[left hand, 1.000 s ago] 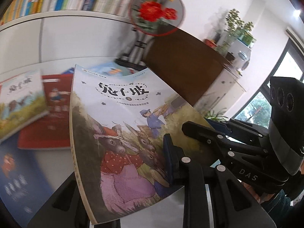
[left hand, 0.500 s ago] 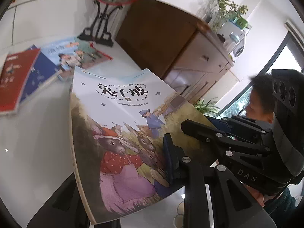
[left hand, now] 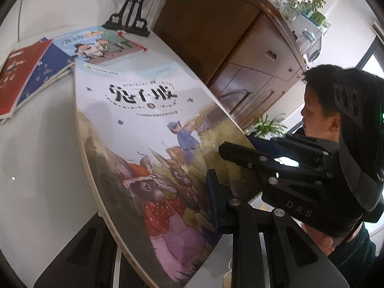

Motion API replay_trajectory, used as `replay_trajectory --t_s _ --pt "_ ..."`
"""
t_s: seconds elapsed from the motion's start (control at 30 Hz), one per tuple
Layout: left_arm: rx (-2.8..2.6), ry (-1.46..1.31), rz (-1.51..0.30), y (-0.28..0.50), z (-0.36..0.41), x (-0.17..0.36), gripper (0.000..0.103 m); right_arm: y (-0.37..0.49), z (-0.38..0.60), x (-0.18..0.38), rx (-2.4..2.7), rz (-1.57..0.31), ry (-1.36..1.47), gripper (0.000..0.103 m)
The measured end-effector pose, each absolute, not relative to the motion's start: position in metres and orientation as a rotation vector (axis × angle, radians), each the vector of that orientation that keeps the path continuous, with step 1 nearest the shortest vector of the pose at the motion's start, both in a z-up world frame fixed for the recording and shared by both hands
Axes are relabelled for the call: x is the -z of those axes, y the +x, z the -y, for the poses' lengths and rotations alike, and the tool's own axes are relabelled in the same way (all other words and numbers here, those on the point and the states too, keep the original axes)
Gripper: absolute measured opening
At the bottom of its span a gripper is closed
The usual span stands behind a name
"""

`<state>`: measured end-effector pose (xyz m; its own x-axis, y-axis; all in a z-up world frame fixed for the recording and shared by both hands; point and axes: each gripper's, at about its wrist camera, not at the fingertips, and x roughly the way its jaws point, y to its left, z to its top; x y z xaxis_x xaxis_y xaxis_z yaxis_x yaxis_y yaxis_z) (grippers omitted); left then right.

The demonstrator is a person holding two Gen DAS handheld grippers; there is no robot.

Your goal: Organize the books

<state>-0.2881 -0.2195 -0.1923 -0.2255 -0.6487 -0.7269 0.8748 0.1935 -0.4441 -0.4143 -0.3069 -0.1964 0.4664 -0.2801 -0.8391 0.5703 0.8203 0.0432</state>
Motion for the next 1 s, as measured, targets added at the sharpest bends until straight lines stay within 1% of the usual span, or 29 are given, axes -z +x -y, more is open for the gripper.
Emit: replay_trajectory --t_s 0.67,0.87,0.93,1.0 --pt "1.467 0.347 -1.108 -0.289 0.224 0.192 0.023 -0.411 0.317 0.209 0.523 -0.962 0.396 0.024" --pt "1.481 0.386 -1.133 -0.289 0.220 0.190 0.027 -0.413 0.316 0.209 0.531 -0.961 0.405 0.024" --pt "1.473 0.429 -1.129 -0.288 0.215 0.187 0.031 -0.413 0.315 0.210 0.535 -0.962 0.407 0.024" --pt "1.459 0.463 -1.122 -0.286 0.208 0.184 0.038 -0.413 0.315 0.211 0.545 -0.966 0.395 0.024"
